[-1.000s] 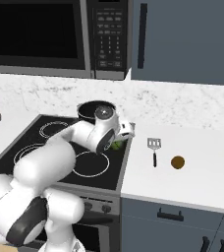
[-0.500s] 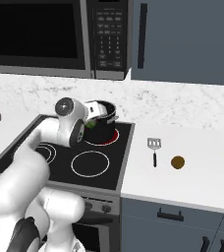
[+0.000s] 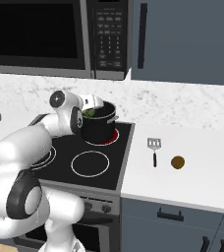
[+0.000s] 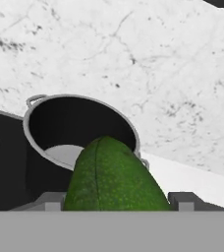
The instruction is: Put the avocado and avocado in the pot. Retrieve the spatula and lightly stir the vegetables in the pot.
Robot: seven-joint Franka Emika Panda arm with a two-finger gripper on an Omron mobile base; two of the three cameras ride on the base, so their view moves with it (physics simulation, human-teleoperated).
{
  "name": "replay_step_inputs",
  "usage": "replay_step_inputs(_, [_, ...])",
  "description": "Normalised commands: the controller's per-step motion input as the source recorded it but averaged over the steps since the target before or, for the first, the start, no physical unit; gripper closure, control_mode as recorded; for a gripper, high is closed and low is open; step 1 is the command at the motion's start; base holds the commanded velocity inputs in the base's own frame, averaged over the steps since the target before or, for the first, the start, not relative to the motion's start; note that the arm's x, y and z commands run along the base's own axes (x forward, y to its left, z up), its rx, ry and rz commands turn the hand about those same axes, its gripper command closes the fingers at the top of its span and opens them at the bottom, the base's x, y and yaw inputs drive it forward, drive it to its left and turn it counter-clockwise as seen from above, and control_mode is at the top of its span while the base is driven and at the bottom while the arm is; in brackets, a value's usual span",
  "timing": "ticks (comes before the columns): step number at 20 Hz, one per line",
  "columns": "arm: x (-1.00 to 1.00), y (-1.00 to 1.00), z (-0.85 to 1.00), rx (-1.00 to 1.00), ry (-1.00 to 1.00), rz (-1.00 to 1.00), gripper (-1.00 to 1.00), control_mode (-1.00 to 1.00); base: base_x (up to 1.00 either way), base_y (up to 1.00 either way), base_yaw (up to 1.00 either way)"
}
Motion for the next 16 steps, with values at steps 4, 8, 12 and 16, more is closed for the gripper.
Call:
replay_step_inputs(4, [0.39,0.00,-0.06,0.05,0.04,-0.03,1.00,-1.00,0.00,0.00,0.00])
replay_step_inputs(8, [0.63,0.00,-0.21,0.04,0.09,0.00,1.00,-1.00,0.00,0.00,0.00])
replay_step_inputs(12, [0.77,0.00,-0.21,0.01,0.03,0.00,1.00,-1.00,0.00,0.00,0.00])
replay_step_inputs(16, [0.60,0.00,-0.36,0.00,0.00,0.00,1.00,-1.00,0.00,0.00,0.00])
